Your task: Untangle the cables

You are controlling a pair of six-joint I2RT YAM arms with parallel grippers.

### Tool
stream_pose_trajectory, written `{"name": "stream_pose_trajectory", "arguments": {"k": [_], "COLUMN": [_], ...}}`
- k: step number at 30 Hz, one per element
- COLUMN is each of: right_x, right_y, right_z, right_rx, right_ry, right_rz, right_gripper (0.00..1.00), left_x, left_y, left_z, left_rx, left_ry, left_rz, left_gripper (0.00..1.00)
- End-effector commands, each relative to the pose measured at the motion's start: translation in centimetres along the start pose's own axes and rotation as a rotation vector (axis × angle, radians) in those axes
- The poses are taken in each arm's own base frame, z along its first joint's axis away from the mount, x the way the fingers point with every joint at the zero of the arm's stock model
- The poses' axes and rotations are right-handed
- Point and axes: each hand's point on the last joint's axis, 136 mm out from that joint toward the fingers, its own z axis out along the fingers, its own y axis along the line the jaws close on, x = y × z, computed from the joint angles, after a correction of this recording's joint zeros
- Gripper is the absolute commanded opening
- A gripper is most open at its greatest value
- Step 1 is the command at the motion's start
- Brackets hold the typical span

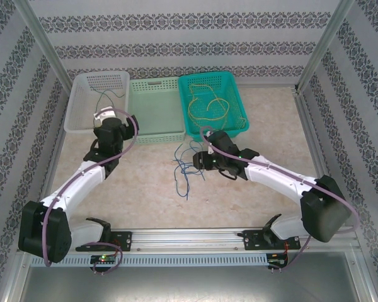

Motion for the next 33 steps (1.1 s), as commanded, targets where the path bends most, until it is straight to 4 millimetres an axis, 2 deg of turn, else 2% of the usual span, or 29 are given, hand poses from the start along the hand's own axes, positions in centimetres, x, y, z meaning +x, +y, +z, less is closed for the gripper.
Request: {"name": "stream_pose_trajectory", "arguments": {"k": [1,3,6,11,18,22,24,26,29,33], "right_x": [1.0,2.4,4.5,6.7,7.8,8.2,8.5,8.7,8.3,6.8], "right_y": [2.3,3.2,3.4,3.0,1.2,1.6,1.4,1.2,1.0,1.9], "right_z": [0.6,1.4,3.0,5.2,6.8,7.6,7.9,7.8,6.4,3.0], "right_rx": [-0.054,-0.061,-0.034,0.031,0.116,0.107,0.123,0.133,0.134,0.082], "right_ry": [0.032,0.062,0.119,0.166,0.168,0.186,0.203,0.208,0.173,0.091], "right_rz": [-0.076,-0.119,-0.151,-0.169,-0.152,-0.164,-0.17,-0.171,-0.166,-0.187], "right_gripper": [0.48,0.48,0.48,0.47,0.39,0.37,0.31,0.19,0.03,0.0], "left_x": [2.8,4.3,5.9,6.9,8.0,8.1,8.2,8.2,8.0,8.0], "left_y": [-1.7,-1.9,-3.1,-5.0,-5.9,-5.8,-5.7,-5.6,-5.6,-5.6], "left_z": [-0.9,-0.9,-0.7,-0.2,0.5,0.5,0.5,0.4,0.3,0.3], "left_rx": [0.101,0.136,0.214,0.297,0.327,0.319,0.313,0.31,0.306,0.306], "left_ry": [0.071,0.099,0.14,0.196,0.233,0.235,0.238,0.238,0.233,0.233], "left_rz": [-0.012,-0.021,-0.012,-0.028,-0.059,-0.056,-0.056,-0.057,-0.052,-0.046], "left_gripper": [1.0,1.0,1.0,1.0,1.0,1.0,1.0,1.0,1.0,1.0]}}
